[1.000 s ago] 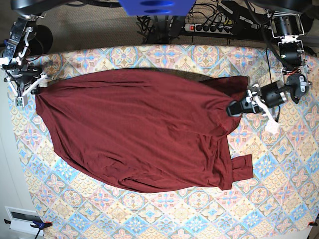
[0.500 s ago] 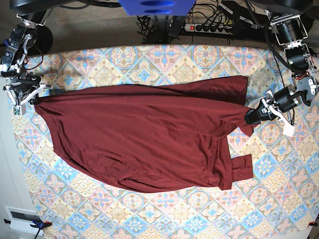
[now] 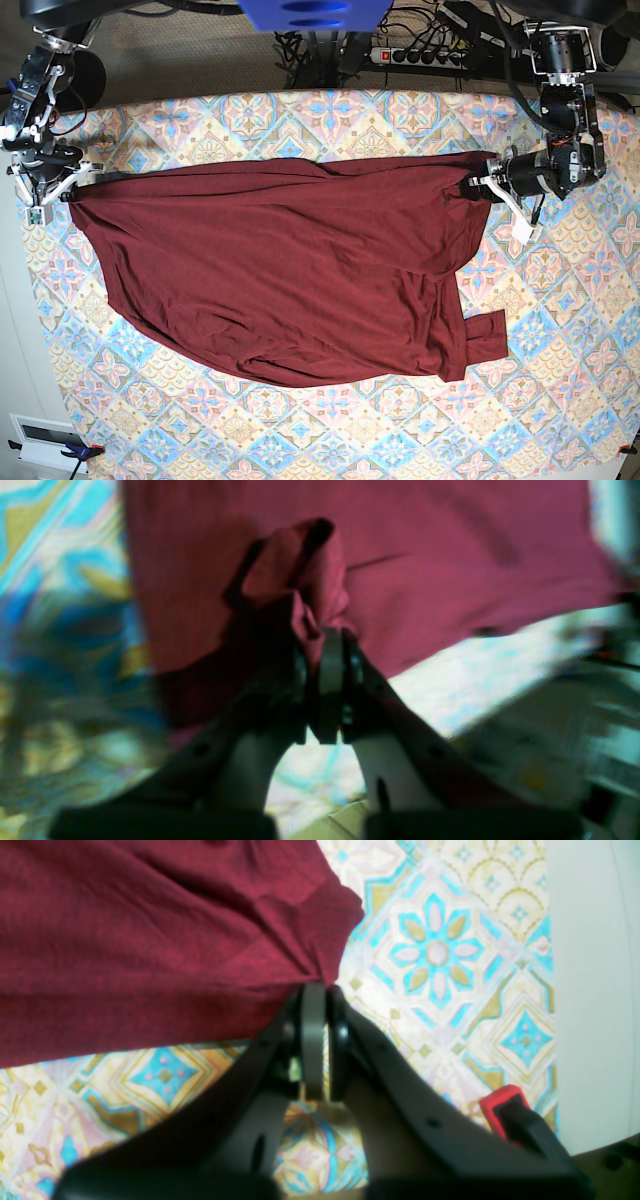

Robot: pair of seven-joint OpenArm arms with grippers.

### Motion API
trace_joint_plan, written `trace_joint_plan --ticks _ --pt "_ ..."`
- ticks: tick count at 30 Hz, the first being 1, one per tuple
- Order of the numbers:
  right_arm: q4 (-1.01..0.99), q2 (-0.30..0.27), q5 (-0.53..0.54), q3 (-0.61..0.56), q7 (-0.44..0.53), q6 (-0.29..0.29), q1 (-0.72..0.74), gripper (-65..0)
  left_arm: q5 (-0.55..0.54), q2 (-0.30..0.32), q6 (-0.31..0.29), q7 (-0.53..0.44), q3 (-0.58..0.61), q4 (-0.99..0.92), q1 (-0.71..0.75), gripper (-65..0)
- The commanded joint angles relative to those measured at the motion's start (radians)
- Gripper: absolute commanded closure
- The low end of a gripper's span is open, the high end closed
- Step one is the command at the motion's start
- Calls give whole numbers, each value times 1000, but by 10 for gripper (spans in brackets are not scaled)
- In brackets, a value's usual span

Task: Layout the t-shirt on the table in an organized manner, then fold the t-shirt properly
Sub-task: 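Regrasp the shirt edge with the left gripper and pull it taut, then hold the shirt with both grippers and stretch it between them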

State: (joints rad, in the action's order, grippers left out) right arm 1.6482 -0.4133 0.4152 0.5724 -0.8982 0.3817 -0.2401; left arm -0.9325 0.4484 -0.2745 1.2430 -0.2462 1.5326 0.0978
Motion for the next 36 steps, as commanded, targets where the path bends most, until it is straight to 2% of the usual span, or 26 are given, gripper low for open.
trace_joint_plan --ticks 1,3,8,10,16,20,36 --pt "14 -25 3 11 21 -2 8 0 10 17 -4 -10 6 13 -11 -2" --pt "14 -25 3 11 21 -2 8 0 49 17 -4 -4 20 13 -10 -2" --pt "14 -25 3 11 21 -2 8 0 54 20 -4 -3 17 15 23 -14" --pt "14 -25 3 11 21 -2 8 0 51 46 -4 11 15 15 26 -56" --pt "14 -25 3 10 21 -2 8 0 49 51 -4 19 -41 16 30 -208" --pt "14 -25 3 10 21 -2 8 0 5 53 -4 19 -87 16 62 -272" --pt "14 -25 3 10 21 -2 8 0 7 46 -1 19 -83 10 98 -283"
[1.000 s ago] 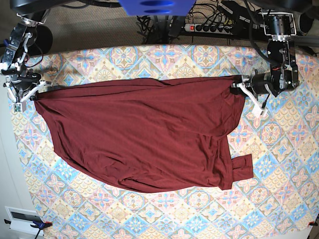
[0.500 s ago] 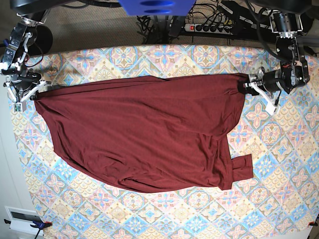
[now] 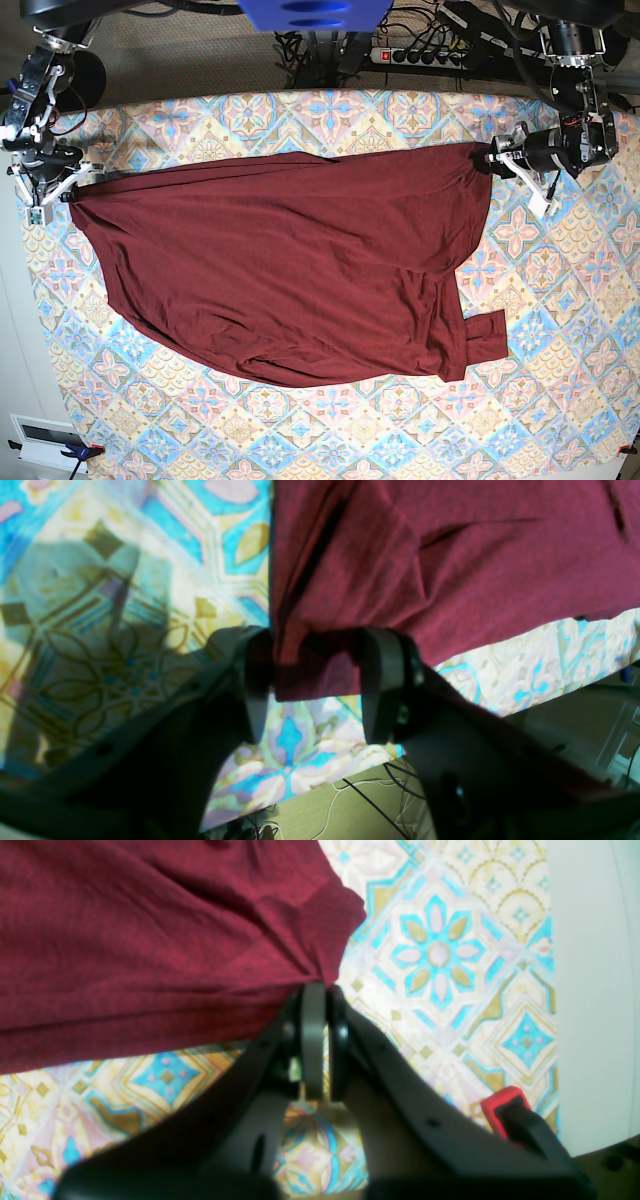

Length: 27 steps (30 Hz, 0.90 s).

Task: Layout the t-shirt on the table in an organized manner, then fold the t-shirt properly
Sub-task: 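Hold the shirt with both grippers and stretch it between them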

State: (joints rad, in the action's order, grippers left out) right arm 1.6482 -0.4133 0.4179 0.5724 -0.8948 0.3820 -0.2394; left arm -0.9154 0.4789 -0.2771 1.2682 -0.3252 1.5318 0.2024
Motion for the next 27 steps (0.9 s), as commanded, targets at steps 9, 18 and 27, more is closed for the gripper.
trace_joint_plan --ticks 9,18,27 --pt "14 -25 0 10 18 -2 7 0 2 -19 2 -14 28 -83 12 -284" --pt "14 -25 0 10 18 -2 7 0 -28 -78 -1 -6 28 -78 12 -197" --pt "16 -25 0 10 16 -2 7 0 -89 -75 -3 -9 68 -76 -30 0"
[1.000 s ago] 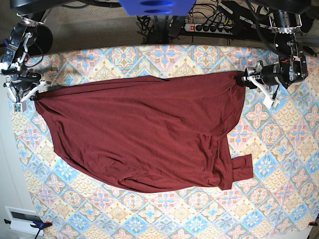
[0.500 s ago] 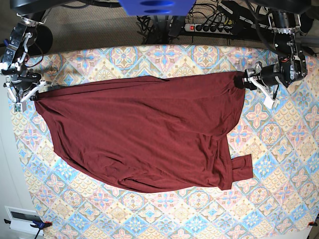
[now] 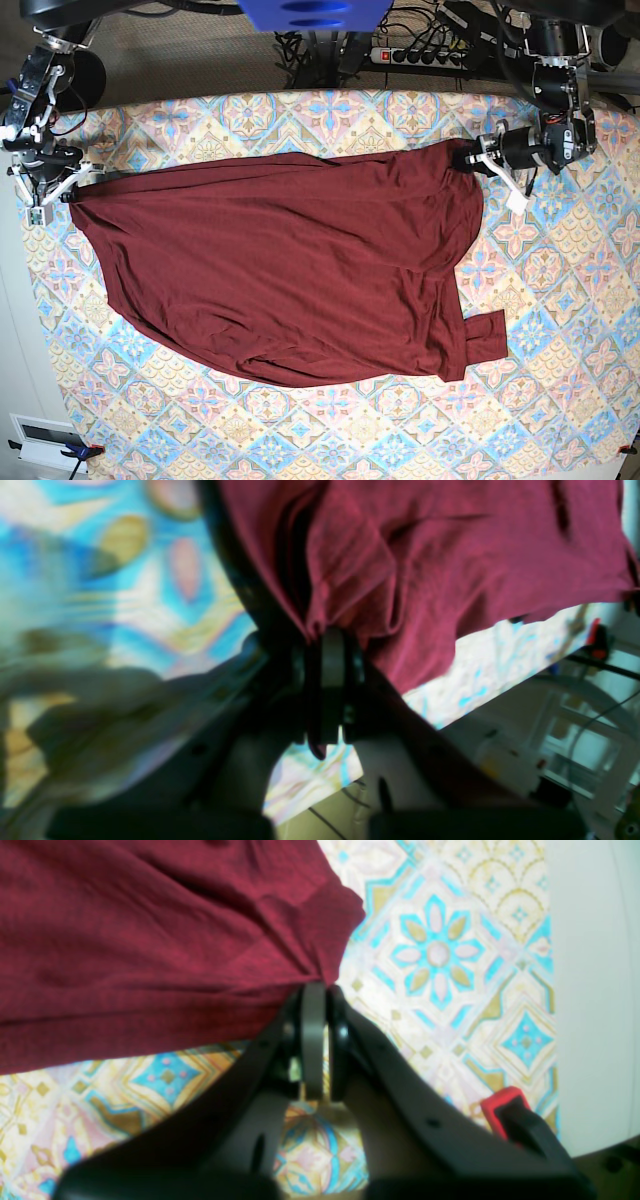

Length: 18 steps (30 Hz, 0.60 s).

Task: Layout the t-shirt on the table in an organized manner, then fold the t-shirt properly
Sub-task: 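Hold the shirt with both grippers and stretch it between them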

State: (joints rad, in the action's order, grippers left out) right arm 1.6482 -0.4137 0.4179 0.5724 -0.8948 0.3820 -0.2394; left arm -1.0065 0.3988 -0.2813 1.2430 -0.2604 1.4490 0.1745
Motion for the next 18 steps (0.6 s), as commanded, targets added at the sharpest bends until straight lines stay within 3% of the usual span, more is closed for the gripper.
trace_joint_plan --ticks 1,4,18 --pt "16 -24 0 10 16 -2 7 0 2 5 1 17 -1 6 -3 0" --pt "16 -24 0 10 16 -2 7 0 1 15 1 19 -44 45 3 0" --pt "86 -21 6 10 4 -2 -71 0 -85 199 1 17 -66 81 64 0"
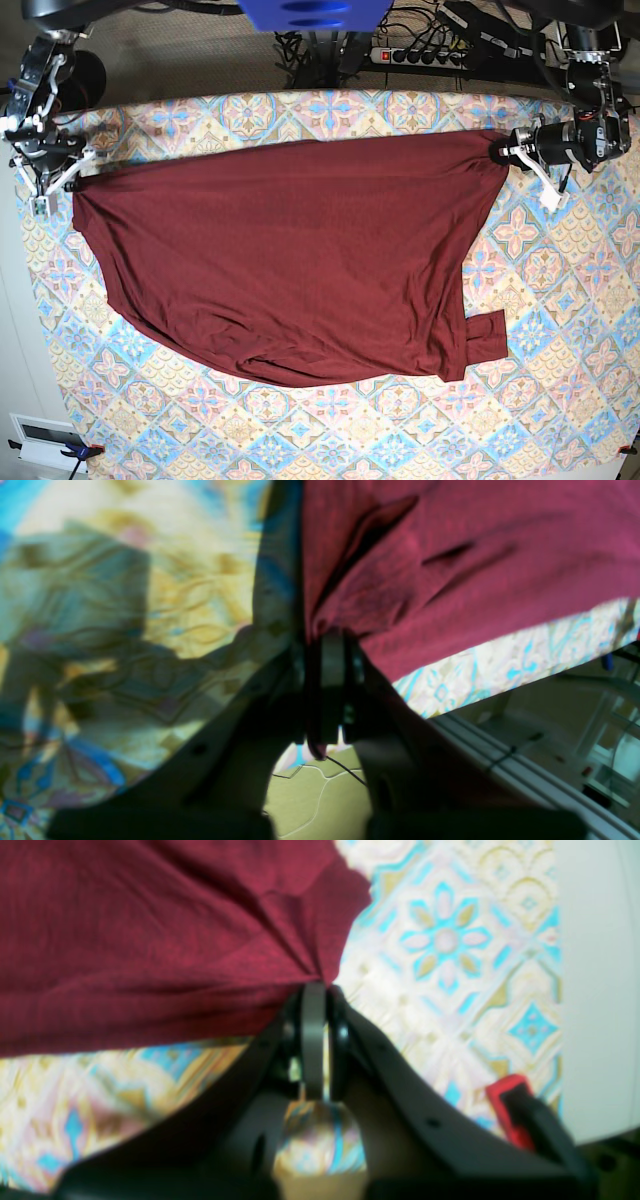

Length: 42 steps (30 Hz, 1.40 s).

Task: Layout the t-shirt on the table in an organized manner, then fold the t-shirt properly
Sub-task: 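Hold the shirt with both grippers and stretch it between them, then lift the shirt with both grippers and fold it toward the hem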

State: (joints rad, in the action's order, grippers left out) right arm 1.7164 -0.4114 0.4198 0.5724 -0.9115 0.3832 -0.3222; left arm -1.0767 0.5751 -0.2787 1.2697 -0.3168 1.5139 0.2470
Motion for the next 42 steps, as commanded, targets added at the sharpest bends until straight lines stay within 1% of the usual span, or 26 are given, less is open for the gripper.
trace_joint_plan --ticks 1,3,9,13,20,27,32,34,37,42 --pt "37 -17 4 10 21 -3 -4 0 -35 38 -1 -9 -9 17 1 0" --pt "64 -1 4 10 21 -3 -22 0 -67 69 -1 -12 -9 17 5 0" --pt "92 3 4 10 12 -3 -41 0 -145 124 -1 -9 -26 17 4 0" --pt "96 3 4 10 -51 -3 -50 0 -159 127 -1 -8 -80 17 8 0" --pt "96 3 3 10 -57 -3 -48 0 -161 116 -1 14 -118 17 22 0" --pt "73 3 0 10 -57 -3 -42 0 -155 -39 0 17 -187 12 -87 0" --pt "7 3 0 10 -57 -3 64 0 -150 -122 3 14 -192 9 -157 0" --pt "-13 3 -2 10 -57 -3 85 0 -144 -145 3 12 -192 -13 -185 0" --pt "-29 3 -2 10 -57 -3 120 0 -136 -171 3 12 -193 -97 -237 0" --pt "-92 3 -2 8 -57 -3 189 0 -132 -194 3 -26 -247 -198 -286 0"
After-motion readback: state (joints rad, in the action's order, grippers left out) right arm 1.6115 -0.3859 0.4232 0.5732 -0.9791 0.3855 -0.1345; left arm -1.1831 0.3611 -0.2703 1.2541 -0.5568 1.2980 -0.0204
